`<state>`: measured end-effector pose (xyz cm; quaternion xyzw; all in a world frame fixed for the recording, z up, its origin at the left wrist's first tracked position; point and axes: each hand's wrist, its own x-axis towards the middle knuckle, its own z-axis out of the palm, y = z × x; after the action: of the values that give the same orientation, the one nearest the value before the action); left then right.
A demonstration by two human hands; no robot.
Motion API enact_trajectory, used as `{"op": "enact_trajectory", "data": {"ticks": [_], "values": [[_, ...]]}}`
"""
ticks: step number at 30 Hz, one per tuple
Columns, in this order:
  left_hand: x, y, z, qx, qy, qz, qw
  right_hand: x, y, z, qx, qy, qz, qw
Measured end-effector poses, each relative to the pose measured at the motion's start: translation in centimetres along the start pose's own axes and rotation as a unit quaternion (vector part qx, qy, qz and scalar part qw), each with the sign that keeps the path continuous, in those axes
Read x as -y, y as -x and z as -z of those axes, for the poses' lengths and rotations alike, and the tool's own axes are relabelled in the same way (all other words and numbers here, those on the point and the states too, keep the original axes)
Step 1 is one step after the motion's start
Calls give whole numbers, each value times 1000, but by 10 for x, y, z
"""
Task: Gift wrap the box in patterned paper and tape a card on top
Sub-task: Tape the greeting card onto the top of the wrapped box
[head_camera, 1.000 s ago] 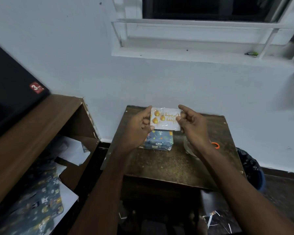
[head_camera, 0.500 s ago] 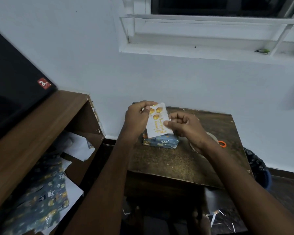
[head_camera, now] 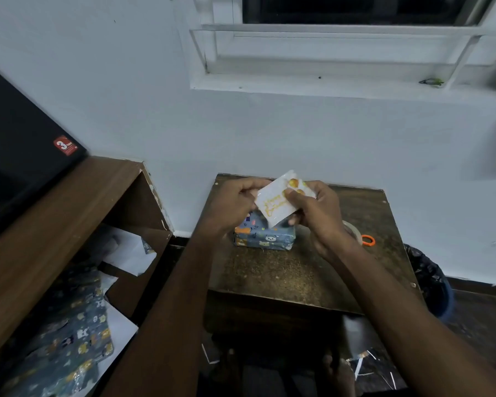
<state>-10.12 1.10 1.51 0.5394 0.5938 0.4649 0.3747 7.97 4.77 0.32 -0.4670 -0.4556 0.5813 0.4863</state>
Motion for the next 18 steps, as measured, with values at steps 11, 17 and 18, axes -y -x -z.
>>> {"op": "enact_trajectory", "data": {"ticks": [11, 17, 18], "values": [[2, -3, 18, 29, -45, 45, 998, -14, -8, 8, -49, 111, 100, 988], [9, 3, 25, 109, -180, -25, 977, -22, -2, 5, -34, 148, 107, 983], [8, 2, 27, 98, -203, -36, 974, -22, -2, 5, -27, 149, 105, 983]]}}
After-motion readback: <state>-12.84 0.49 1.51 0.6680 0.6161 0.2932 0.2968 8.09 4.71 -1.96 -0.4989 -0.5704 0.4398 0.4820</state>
